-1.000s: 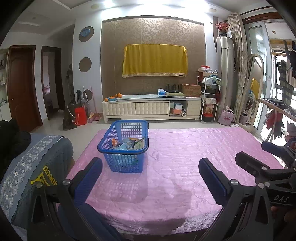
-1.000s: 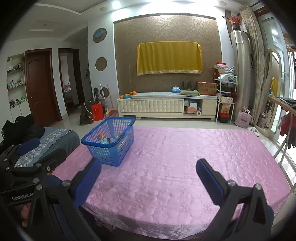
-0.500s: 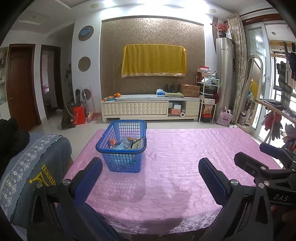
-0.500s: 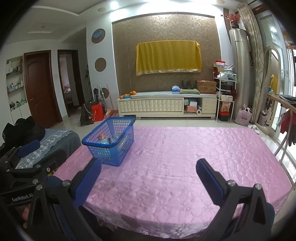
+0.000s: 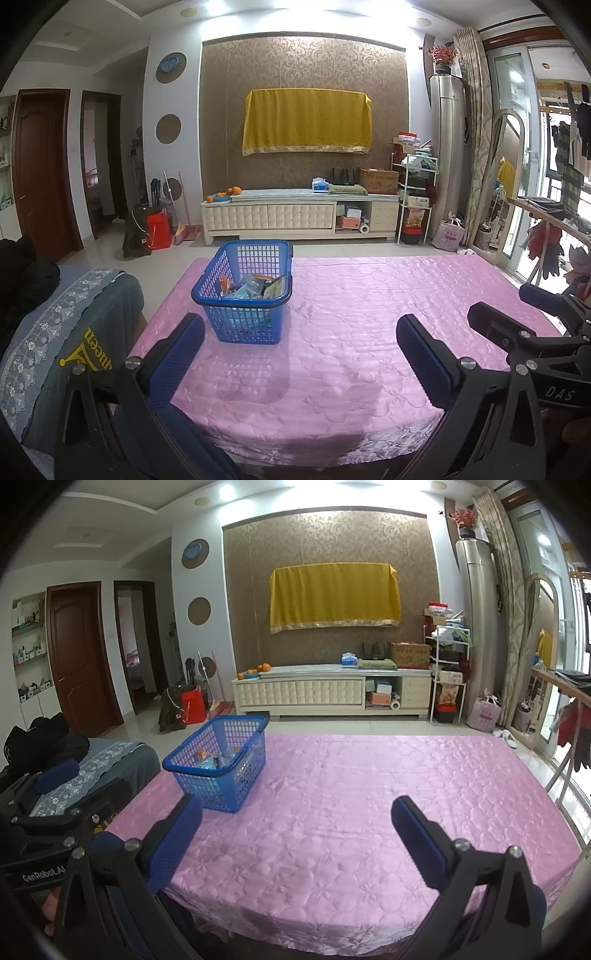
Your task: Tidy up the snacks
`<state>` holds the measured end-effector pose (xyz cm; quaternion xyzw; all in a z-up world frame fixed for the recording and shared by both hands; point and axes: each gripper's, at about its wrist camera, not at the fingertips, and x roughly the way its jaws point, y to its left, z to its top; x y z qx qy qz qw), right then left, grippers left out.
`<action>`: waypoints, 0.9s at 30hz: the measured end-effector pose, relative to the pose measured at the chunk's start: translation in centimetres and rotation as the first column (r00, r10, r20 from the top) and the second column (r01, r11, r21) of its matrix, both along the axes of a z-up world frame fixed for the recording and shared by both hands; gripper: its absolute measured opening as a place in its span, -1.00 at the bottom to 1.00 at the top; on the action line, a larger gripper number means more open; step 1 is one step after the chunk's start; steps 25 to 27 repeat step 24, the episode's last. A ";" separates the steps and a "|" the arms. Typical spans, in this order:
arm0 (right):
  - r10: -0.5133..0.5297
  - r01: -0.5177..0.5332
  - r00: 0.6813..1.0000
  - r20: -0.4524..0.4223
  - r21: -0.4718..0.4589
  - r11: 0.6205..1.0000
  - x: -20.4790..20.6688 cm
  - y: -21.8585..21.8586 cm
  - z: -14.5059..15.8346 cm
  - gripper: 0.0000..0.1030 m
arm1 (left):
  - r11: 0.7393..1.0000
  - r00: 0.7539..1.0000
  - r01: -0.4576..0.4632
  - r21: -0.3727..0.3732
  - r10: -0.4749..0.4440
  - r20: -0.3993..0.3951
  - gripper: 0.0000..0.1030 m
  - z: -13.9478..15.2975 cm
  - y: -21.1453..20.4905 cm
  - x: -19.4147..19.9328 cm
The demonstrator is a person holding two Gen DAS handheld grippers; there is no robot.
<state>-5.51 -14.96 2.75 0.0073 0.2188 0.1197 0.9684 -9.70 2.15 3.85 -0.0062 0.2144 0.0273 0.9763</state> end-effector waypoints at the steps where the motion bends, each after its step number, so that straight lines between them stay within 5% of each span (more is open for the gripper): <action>1: 0.001 -0.001 1.000 0.001 0.000 1.000 0.0 -0.1 0.0 1.00 | 1.000 1.000 0.000 -0.001 0.000 0.001 1.00 0.0 0.0 0.0; 27: -0.005 0.005 1.000 0.001 0.009 1.000 -0.3 0.0 0.3 1.00 | 1.000 1.000 -0.002 0.002 0.002 0.009 1.00 0.2 -0.2 -0.5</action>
